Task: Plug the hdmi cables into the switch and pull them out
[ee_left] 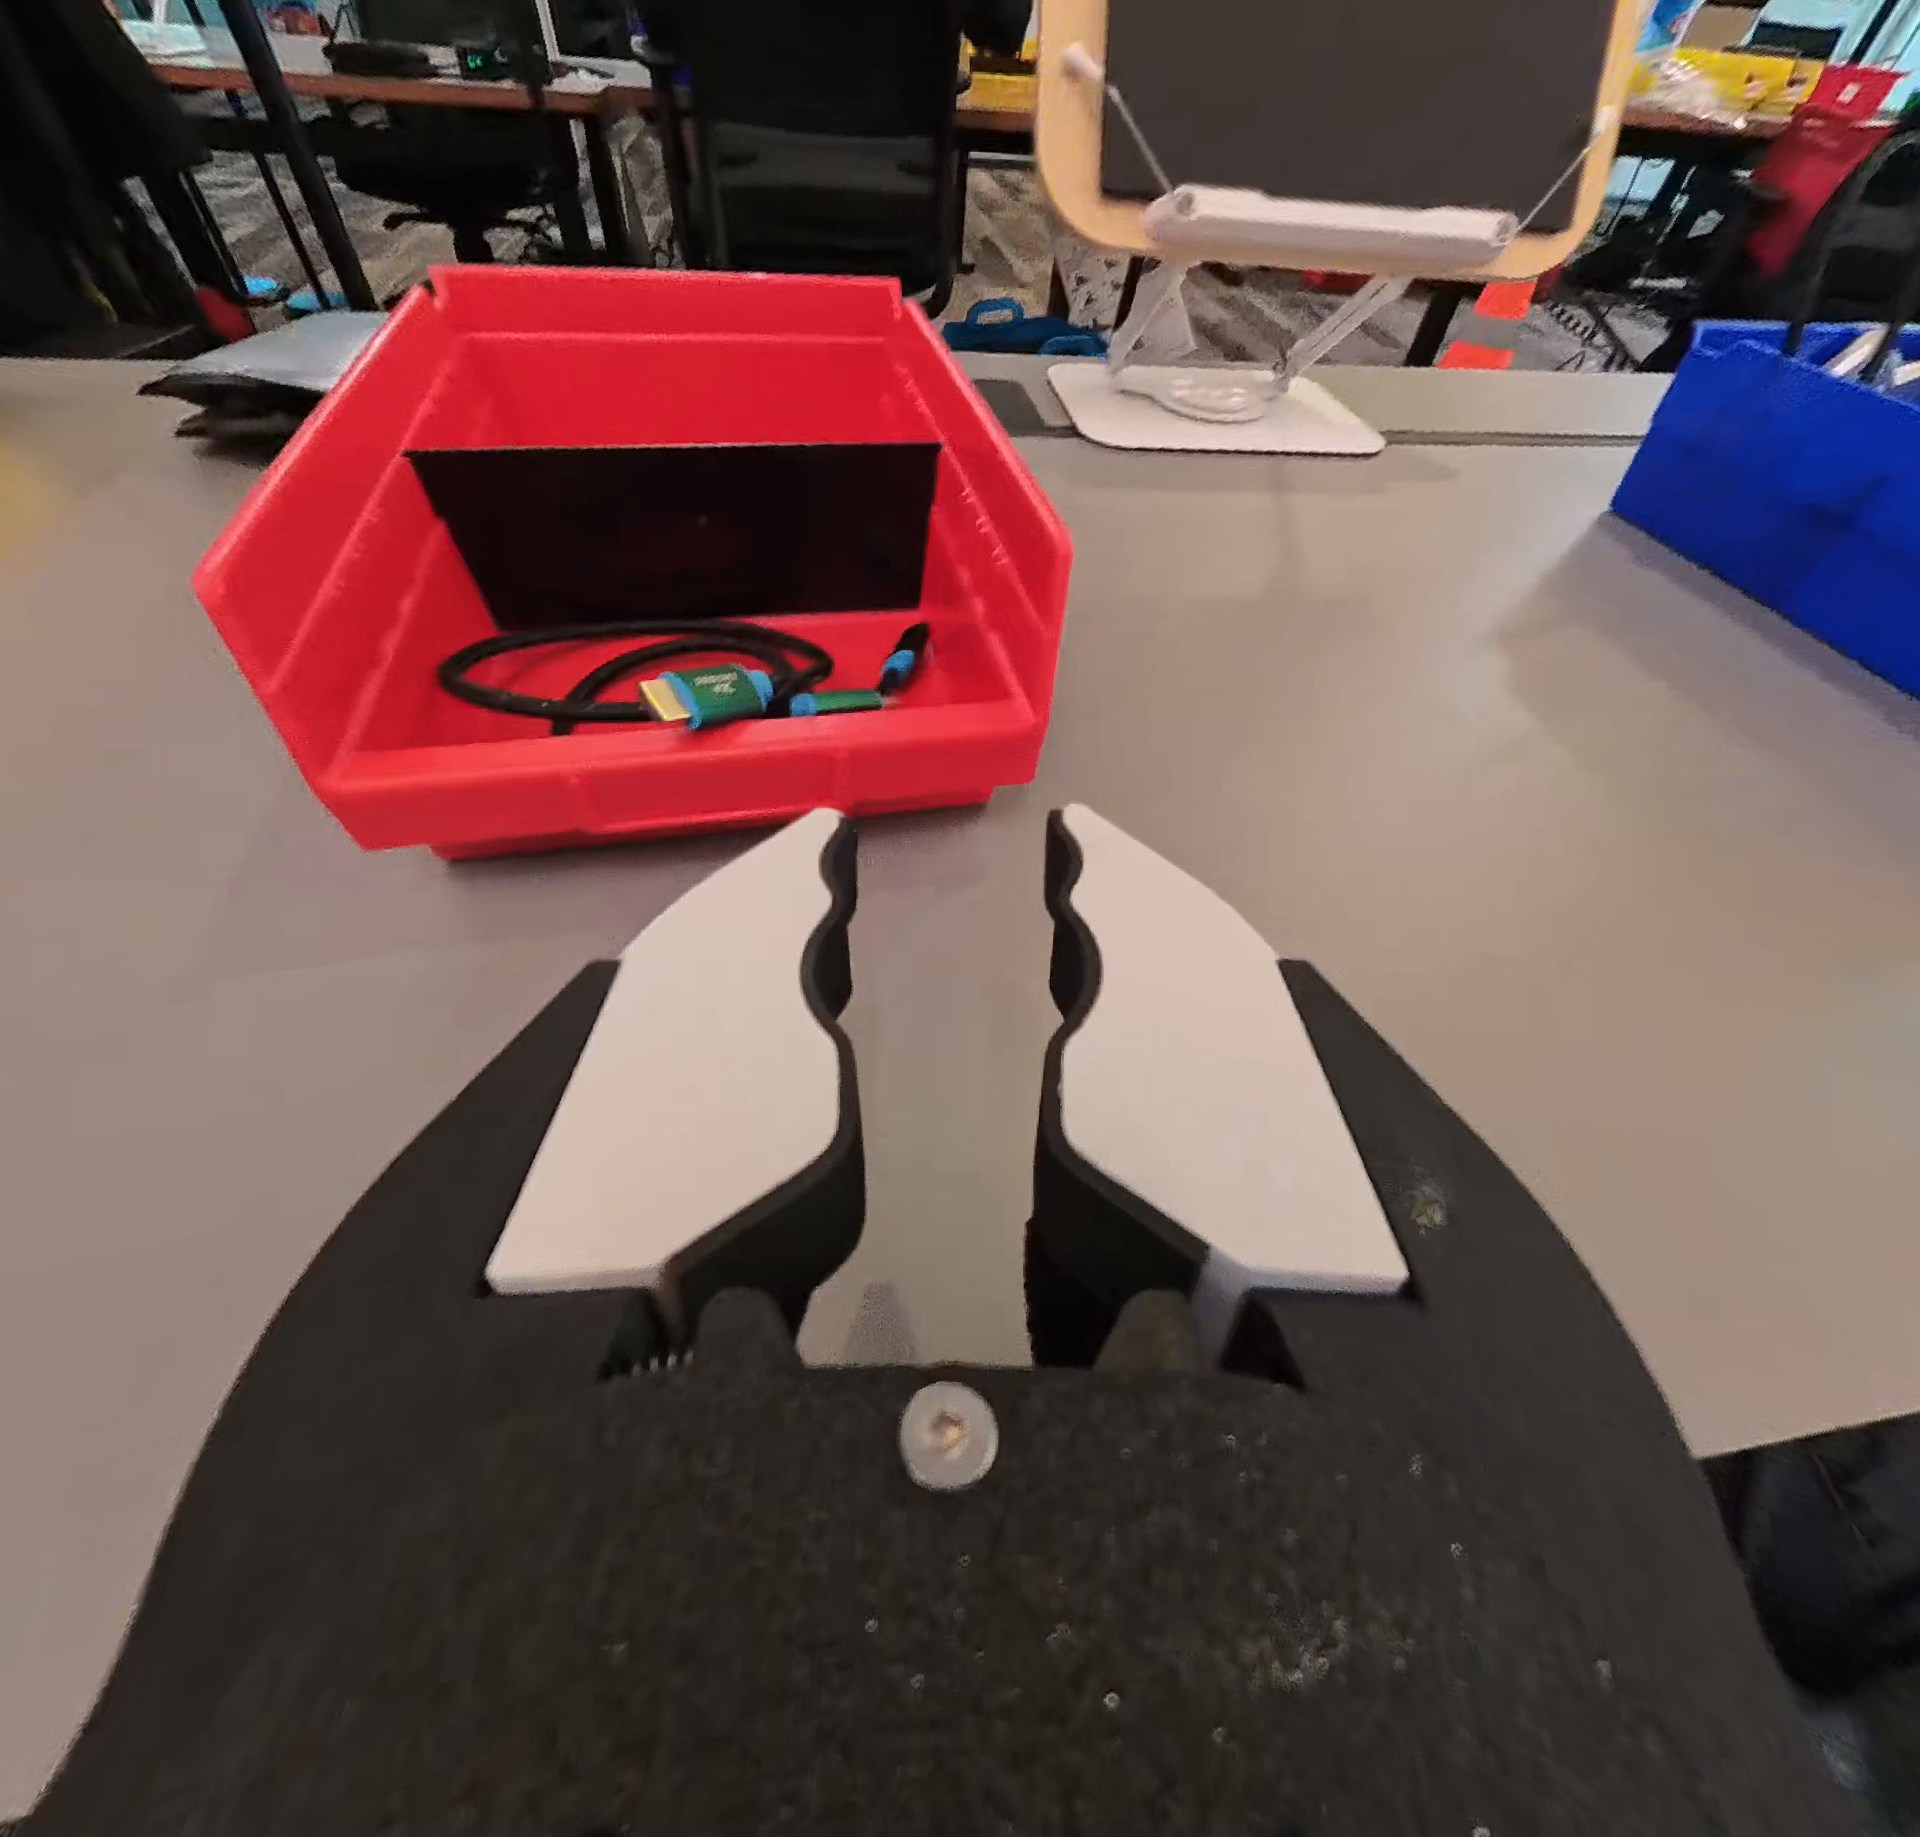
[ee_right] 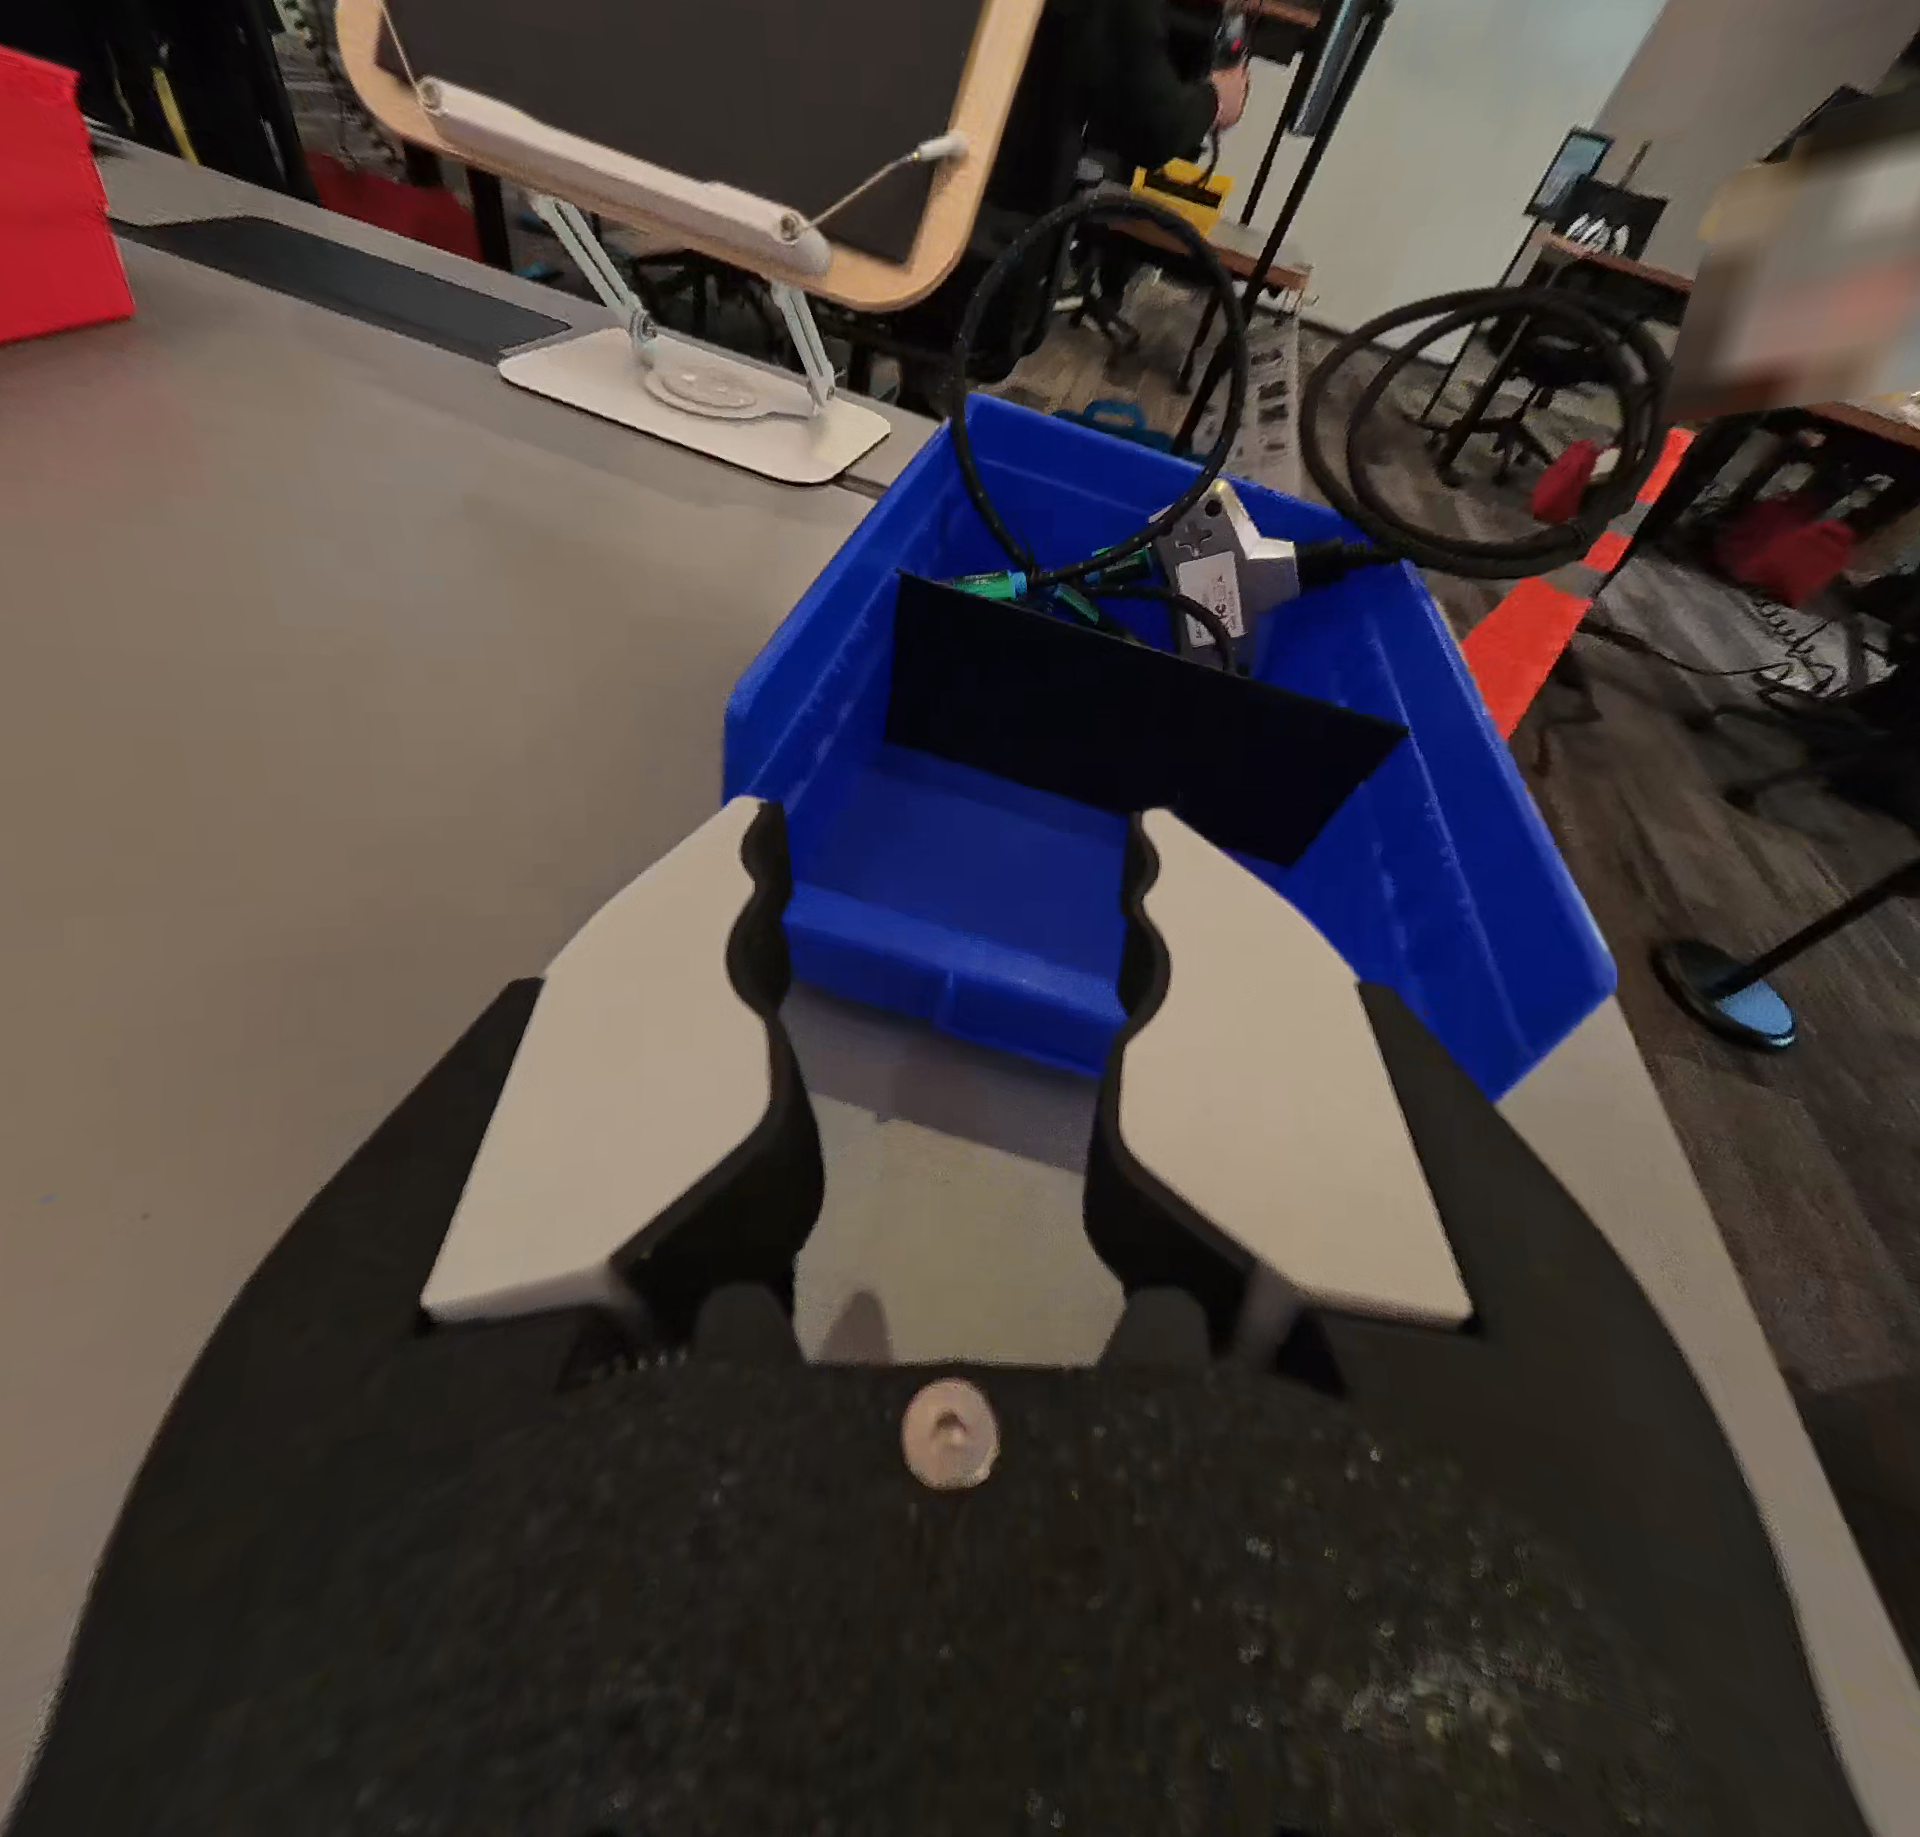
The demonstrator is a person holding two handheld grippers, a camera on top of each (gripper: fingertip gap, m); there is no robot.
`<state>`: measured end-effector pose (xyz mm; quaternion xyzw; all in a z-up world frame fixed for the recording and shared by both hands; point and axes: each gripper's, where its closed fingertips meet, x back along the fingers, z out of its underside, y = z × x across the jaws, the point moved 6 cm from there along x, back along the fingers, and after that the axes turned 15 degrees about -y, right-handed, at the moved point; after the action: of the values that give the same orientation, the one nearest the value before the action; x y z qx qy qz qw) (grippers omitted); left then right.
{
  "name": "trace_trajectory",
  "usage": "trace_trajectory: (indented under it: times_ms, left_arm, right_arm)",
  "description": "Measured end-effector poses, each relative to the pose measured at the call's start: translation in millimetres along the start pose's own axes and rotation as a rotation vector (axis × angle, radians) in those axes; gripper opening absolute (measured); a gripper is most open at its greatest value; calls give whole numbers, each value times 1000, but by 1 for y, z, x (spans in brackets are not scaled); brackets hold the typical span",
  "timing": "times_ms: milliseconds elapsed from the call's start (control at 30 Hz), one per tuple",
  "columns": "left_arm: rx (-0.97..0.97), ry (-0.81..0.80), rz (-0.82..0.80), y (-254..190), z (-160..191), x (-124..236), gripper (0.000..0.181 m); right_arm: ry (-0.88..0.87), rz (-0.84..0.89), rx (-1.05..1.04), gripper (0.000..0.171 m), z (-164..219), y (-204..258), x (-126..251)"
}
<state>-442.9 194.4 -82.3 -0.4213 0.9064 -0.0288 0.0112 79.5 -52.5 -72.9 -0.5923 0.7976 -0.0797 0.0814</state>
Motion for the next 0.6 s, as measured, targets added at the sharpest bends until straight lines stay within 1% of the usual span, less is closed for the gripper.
trace_trajectory:
  times_ms: [100,200,433,533,600]
  left_arm:
    - [-60,40,-19,8,8,-6,35]
    - [-149,67,-85,21,15,-9,37]
    - [-132,76,-155,37,17,-6,39]
    - [-131,71,-164,40,17,-6,39]
    - [-118,72,-160,40,17,-7,39]
  right_arm:
    - [-18,56,62,63,7,-5,5]
    - [-11,48,0,65,16,-13,5]
    - [10,41,-26,64,23,-30,9]
    - [5,38,-77,64,25,-32,8]
    - [14,37,-76,64,27,-32,6]
